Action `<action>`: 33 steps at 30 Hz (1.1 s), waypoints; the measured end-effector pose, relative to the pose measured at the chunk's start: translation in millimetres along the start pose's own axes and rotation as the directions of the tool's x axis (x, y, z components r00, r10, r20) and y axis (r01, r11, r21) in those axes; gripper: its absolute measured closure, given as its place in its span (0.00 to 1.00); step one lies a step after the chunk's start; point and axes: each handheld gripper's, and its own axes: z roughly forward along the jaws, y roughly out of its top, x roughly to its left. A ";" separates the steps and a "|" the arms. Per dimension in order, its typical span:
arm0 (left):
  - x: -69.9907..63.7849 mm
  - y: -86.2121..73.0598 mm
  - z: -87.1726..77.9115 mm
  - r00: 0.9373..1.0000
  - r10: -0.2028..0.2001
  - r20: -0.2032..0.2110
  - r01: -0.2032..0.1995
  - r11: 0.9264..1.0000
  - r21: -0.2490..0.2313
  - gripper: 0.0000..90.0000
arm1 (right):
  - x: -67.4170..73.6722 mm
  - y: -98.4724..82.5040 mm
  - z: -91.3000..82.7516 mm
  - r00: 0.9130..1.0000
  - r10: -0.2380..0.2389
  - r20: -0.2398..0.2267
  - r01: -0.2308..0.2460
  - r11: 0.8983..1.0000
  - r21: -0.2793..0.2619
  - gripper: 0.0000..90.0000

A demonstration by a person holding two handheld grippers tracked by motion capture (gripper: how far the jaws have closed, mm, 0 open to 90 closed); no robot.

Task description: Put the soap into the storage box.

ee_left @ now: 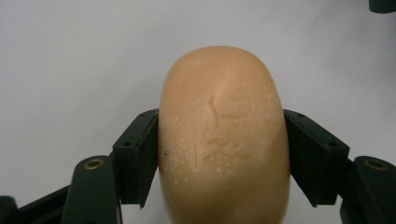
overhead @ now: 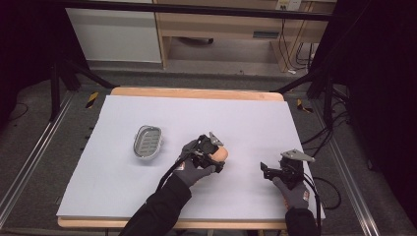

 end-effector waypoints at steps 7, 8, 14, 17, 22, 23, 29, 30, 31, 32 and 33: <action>7.0 -3.6 -13.1 1.000 -0.016 -0.017 0.016 1.000 -0.018 0.35 | 1.2 -0.1 -0.2 1.000 0.005 -0.001 -0.005 1.000 0.000 0.10; 8.3 -4.3 -15.1 1.000 -0.019 -0.019 0.018 1.000 -0.017 0.35 | 1.2 -0.3 -0.1 1.000 0.002 -0.001 -0.002 1.000 -0.002 0.10; 16.7 -9.8 -24.4 0.999 -0.043 -0.023 0.042 0.998 -0.040 0.35 | 1.9 -0.4 0.5 1.000 0.000 -0.004 0.000 1.000 -0.001 0.10; 20.1 -11.5 -28.2 0.998 -0.053 -0.031 0.051 0.998 -0.042 0.35 | 2.0 -0.4 0.7 1.000 -0.001 -0.006 0.001 1.000 0.000 0.10; 26.3 -15.5 -35.0 0.997 -0.068 -0.039 0.066 0.996 -0.053 0.35 | 2.2 -0.5 0.4 1.000 -0.003 -0.007 0.003 1.000 0.000 0.10; 27.8 -16.4 -36.8 0.997 -0.072 -0.041 0.070 0.996 -0.054 0.35 | 2.3 -0.5 0.4 1.000 -0.001 -0.007 0.001 1.000 0.000 0.10; 38.5 -21.5 -47.7 0.994 -0.092 -0.063 0.088 0.994 -0.063 0.35 | 2.9 -0.3 0.5 1.000 -0.001 -0.008 0.001 1.000 0.002 0.10; 42.3 -23.0 -51.4 0.993 -0.098 -0.070 0.093 0.993 -0.067 0.35 | 2.9 -0.3 0.4 1.000 0.001 -0.008 -0.001 1.000 0.003 0.10; 42.3 -23.0 -51.4 0.993 -0.098 -0.070 0.093 0.993 -0.067 0.35 | 2.9 -0.3 0.4 1.000 0.001 -0.008 -0.001 1.000 0.003 0.10; 44.2 -23.8 -52.9 0.993 -0.100 -0.069 0.095 0.993 -0.071 0.35 | 2.8 -0.3 0.5 1.000 0.000 -0.009 0.000 1.000 0.002 0.10; 45.5 -24.7 -54.3 0.992 -0.105 -0.074 0.100 0.992 -0.075 0.35 | 2.9 -0.3 0.5 1.000 -0.001 -0.008 0.001 1.000 0.001 0.10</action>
